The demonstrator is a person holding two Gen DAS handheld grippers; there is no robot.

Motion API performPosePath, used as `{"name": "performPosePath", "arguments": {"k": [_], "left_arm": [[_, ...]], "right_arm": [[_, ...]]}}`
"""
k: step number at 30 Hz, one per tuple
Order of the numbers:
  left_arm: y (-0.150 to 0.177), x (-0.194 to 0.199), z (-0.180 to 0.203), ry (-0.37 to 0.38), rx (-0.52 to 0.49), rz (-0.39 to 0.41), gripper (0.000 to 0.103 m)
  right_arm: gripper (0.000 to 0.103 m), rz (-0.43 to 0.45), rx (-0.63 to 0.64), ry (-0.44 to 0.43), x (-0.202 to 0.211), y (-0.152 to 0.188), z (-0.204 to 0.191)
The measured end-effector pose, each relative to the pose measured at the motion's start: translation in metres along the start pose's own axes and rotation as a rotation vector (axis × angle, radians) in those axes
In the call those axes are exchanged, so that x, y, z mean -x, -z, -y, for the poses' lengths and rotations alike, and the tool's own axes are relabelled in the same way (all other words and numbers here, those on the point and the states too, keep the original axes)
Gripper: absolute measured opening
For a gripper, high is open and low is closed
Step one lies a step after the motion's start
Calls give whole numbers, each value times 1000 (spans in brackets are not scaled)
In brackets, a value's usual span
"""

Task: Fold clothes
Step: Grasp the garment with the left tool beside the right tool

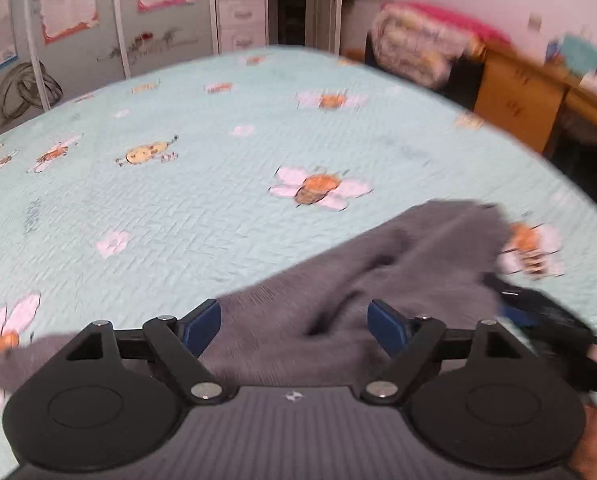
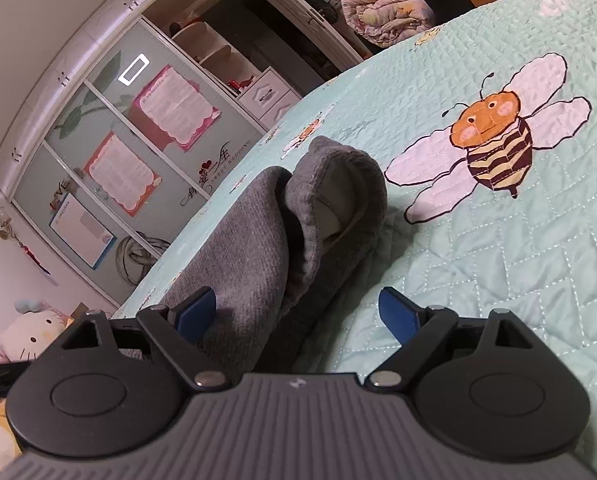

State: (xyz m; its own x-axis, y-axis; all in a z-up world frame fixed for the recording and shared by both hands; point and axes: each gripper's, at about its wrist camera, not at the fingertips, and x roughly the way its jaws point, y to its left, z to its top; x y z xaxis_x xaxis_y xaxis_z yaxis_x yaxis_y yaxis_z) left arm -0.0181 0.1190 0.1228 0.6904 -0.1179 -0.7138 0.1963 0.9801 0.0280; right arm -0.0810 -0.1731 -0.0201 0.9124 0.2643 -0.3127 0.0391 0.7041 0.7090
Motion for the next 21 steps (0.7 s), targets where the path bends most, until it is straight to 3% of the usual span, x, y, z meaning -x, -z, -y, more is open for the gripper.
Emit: {"name": "performPosePath", "arguments": {"k": [1, 4, 6, 8, 13, 19, 21], "left_arm": [[-7, -16, -6, -2, 24, -25, 83], [-25, -60, -18, 98, 65, -95, 83], [-32, -86, -13, 122, 23, -129, 83], [-34, -116, -5, 101, -26, -173, 83], [-46, -144, 3, 204, 36, -208, 79], [-37, -145, 12, 321, 69, -250, 46], [-31, -135, 15, 322, 53, -227, 31]], "right_arm": [[89, 2, 2, -3, 0, 0, 0], [89, 12, 9, -10, -1, 2, 1], [89, 15, 11, -12, -1, 3, 0], [90, 18, 13, -16, -4, 2, 1], [90, 19, 14, -25, -5, 3, 1], [90, 18, 13, -32, -6, 3, 1], [90, 18, 13, -33, -6, 3, 1]]}}
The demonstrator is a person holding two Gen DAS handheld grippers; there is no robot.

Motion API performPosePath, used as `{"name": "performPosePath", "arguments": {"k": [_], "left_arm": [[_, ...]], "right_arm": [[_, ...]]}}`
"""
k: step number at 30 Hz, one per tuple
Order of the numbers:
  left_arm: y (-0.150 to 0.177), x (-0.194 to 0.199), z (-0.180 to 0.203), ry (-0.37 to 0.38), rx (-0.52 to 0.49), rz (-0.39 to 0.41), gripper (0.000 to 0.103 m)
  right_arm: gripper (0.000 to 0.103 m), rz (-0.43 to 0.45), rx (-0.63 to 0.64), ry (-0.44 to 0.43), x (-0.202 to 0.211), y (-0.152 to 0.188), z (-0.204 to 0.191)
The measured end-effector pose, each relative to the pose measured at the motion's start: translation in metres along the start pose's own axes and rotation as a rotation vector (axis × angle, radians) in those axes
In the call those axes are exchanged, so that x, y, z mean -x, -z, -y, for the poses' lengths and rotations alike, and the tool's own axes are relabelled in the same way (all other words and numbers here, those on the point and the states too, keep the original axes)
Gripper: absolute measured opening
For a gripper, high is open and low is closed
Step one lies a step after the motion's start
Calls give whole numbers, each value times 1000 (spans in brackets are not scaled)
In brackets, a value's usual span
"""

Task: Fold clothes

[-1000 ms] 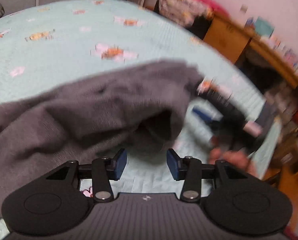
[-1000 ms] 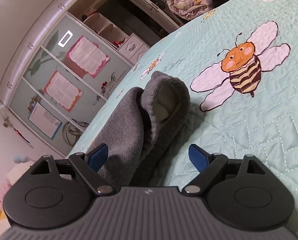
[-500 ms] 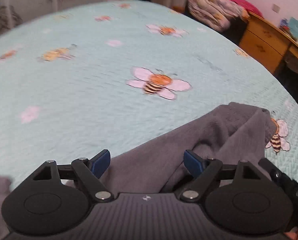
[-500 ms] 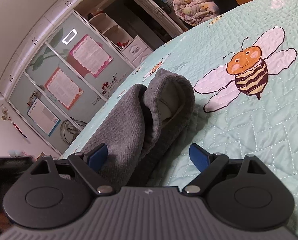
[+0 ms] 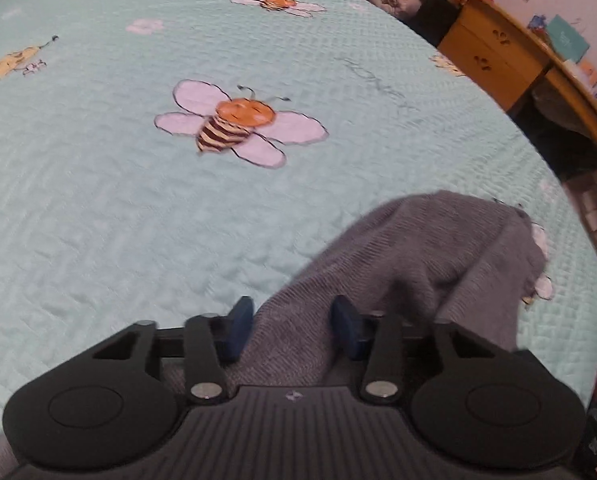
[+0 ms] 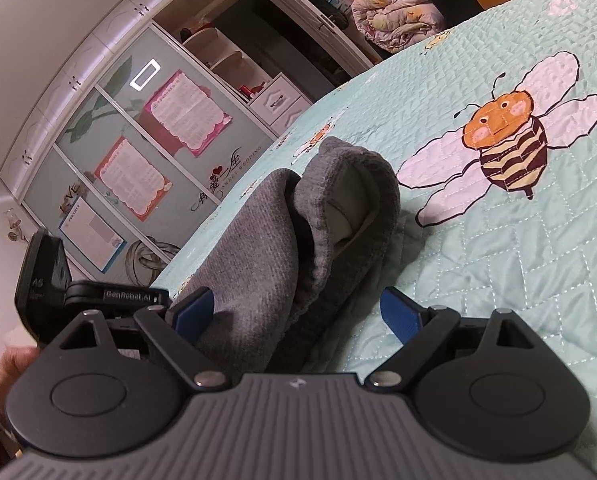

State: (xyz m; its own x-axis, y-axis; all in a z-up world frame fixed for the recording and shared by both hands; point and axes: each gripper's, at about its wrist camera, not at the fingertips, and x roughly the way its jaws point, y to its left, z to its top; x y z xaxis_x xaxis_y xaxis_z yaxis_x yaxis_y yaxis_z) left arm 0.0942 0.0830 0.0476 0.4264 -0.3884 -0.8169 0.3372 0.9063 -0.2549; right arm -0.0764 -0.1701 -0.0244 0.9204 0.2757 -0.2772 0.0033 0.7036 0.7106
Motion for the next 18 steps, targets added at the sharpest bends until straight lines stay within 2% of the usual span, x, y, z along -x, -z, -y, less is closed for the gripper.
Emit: {"name": "performPosePath", "arguments": {"k": [3, 5, 9, 14, 18], "left_arm": [[11, 21, 14, -42, -31, 52, 15], [17, 42, 20, -57, -31, 113, 11], [42, 89, 43, 11, -47, 210, 10], [86, 108, 70, 46, -90, 221, 10], [108, 112, 85, 25, -121, 232, 10]], "right_arm": [[90, 2, -4, -6, 1, 0, 0], [90, 7, -14, -17, 2, 0, 1], [90, 17, -51, -49, 6, -2, 6], [90, 53, -239, -157, 17, -11, 30], [90, 87, -373, -237, 21, -14, 50]]}}
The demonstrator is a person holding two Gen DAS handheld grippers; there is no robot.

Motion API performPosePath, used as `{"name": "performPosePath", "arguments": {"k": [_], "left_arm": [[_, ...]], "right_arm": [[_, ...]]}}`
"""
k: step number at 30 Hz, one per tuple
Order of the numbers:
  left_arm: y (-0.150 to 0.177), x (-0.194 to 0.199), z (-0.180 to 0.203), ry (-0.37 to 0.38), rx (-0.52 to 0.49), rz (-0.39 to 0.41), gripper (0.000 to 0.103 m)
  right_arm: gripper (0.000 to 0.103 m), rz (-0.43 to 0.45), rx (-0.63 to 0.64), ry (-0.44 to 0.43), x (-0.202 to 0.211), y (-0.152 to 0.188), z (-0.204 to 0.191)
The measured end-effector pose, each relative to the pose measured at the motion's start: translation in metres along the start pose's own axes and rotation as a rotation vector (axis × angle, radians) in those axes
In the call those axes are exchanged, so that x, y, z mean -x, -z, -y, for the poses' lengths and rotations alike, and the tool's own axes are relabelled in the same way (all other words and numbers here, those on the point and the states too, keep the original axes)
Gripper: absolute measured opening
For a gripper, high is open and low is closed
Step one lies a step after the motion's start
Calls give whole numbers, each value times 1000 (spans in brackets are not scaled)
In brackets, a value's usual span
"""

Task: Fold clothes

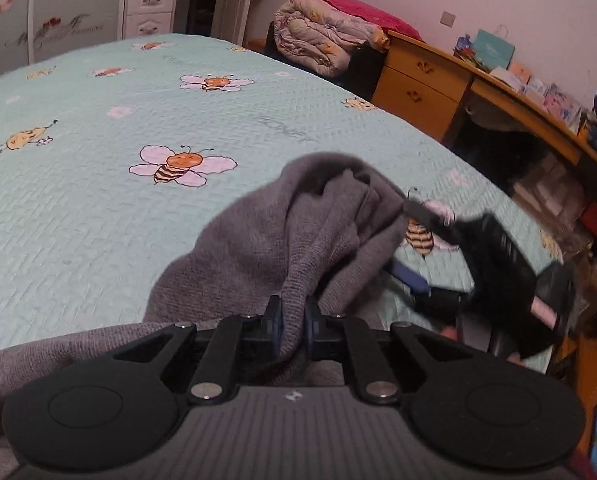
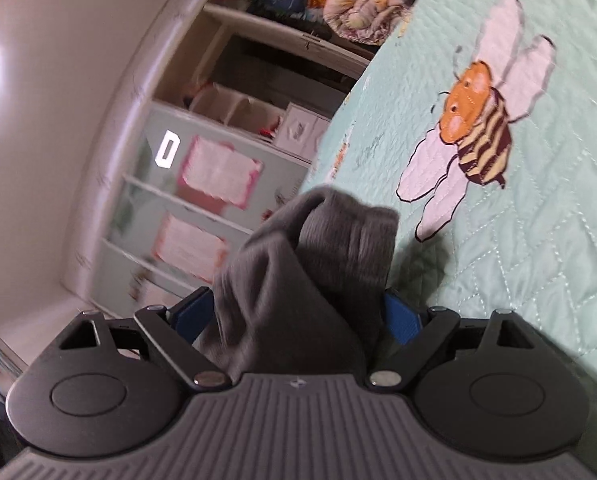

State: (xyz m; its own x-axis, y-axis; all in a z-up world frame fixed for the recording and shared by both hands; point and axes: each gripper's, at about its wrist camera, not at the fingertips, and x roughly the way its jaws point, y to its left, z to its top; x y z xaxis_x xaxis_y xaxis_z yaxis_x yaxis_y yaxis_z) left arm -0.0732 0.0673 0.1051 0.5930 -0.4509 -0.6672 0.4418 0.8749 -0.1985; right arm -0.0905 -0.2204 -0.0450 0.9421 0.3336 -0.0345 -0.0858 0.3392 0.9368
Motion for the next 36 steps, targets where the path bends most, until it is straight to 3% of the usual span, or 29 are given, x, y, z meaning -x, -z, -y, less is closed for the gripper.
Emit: {"name": "performPosePath", "arguments": {"k": [3, 16, 22, 24, 26, 30, 32, 36], "left_arm": [[6, -1, 0, 9, 15, -2, 10], [-6, 27, -13, -4, 142, 80, 10], [-56, 31, -24, -150, 108, 171, 9], [-74, 25, -25, -188, 61, 198, 1], [-92, 20, -26, -223, 9, 225, 0], [-115, -6, -40, -255, 3, 173, 0], [-111, -18, -50, -235, 59, 110, 0], [-74, -15, -54, -260, 64, 68, 6]], "right_arm": [[90, 13, -47, -33, 2, -3, 6], [90, -6, 17, -24, -4, -2, -2], [90, -17, 47, -10, -6, -2, -5], [90, -33, 98, 16, -9, 1, -11], [90, -49, 146, 41, -12, 4, -17], [90, -63, 180, 59, -16, 7, -20], [90, -62, 174, 54, -14, 6, -17], [90, -61, 160, 44, -12, 8, -15]]}}
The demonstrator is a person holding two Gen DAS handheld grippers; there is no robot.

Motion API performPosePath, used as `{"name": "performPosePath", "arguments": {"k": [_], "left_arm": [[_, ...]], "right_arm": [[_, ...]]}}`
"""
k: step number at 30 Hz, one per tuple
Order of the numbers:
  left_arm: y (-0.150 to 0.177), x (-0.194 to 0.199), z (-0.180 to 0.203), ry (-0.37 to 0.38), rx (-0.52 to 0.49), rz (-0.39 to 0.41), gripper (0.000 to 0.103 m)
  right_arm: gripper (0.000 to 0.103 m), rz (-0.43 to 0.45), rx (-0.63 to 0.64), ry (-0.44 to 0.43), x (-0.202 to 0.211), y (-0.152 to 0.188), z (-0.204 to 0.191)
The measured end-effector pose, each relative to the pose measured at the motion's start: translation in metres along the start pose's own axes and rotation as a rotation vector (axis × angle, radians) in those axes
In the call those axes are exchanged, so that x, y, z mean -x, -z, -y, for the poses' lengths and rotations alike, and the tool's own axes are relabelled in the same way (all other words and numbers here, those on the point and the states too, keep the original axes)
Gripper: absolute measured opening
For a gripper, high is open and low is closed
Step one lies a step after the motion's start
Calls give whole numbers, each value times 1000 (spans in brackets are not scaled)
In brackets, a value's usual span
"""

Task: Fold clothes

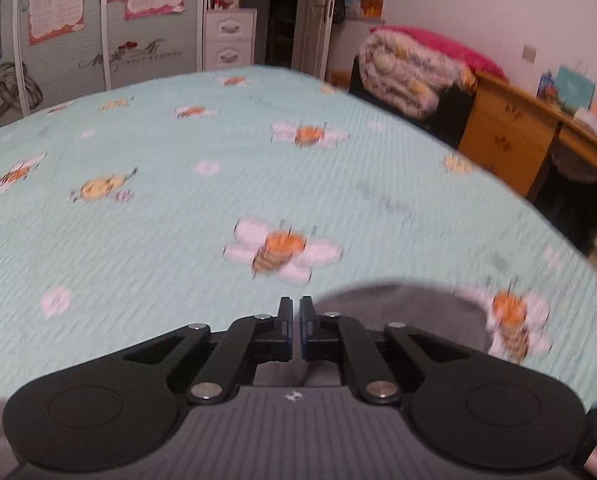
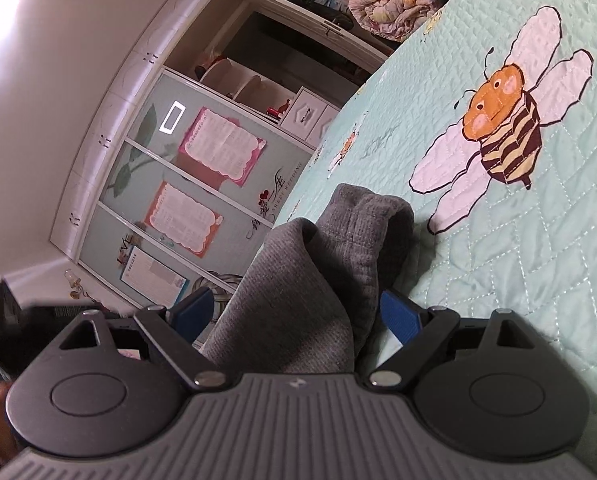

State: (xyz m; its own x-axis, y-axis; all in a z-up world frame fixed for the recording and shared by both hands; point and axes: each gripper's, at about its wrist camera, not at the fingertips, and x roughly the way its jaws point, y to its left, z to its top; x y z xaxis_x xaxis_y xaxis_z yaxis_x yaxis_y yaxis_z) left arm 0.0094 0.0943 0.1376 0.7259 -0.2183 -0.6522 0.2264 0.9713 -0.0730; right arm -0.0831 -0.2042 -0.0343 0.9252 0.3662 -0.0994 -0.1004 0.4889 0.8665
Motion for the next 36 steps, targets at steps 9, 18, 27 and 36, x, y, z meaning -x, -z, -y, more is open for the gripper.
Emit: {"name": "performPosePath", "arguments": {"k": [9, 18, 27, 36], "left_arm": [[94, 32, -60, -153, 103, -81, 57], [107, 16, -53, -217, -7, -113, 61], [50, -21, -88, -288, 86, -122, 9], [-78, -17, -77, -458, -162, 150, 15]], "right_arm": [[90, 4, 9, 5, 1, 3, -2], [90, 7, 40, 27, -1, 7, -5], [90, 12, 26, 12, 0, 6, -2], [90, 18, 22, 7, -1, 6, -4]]}}
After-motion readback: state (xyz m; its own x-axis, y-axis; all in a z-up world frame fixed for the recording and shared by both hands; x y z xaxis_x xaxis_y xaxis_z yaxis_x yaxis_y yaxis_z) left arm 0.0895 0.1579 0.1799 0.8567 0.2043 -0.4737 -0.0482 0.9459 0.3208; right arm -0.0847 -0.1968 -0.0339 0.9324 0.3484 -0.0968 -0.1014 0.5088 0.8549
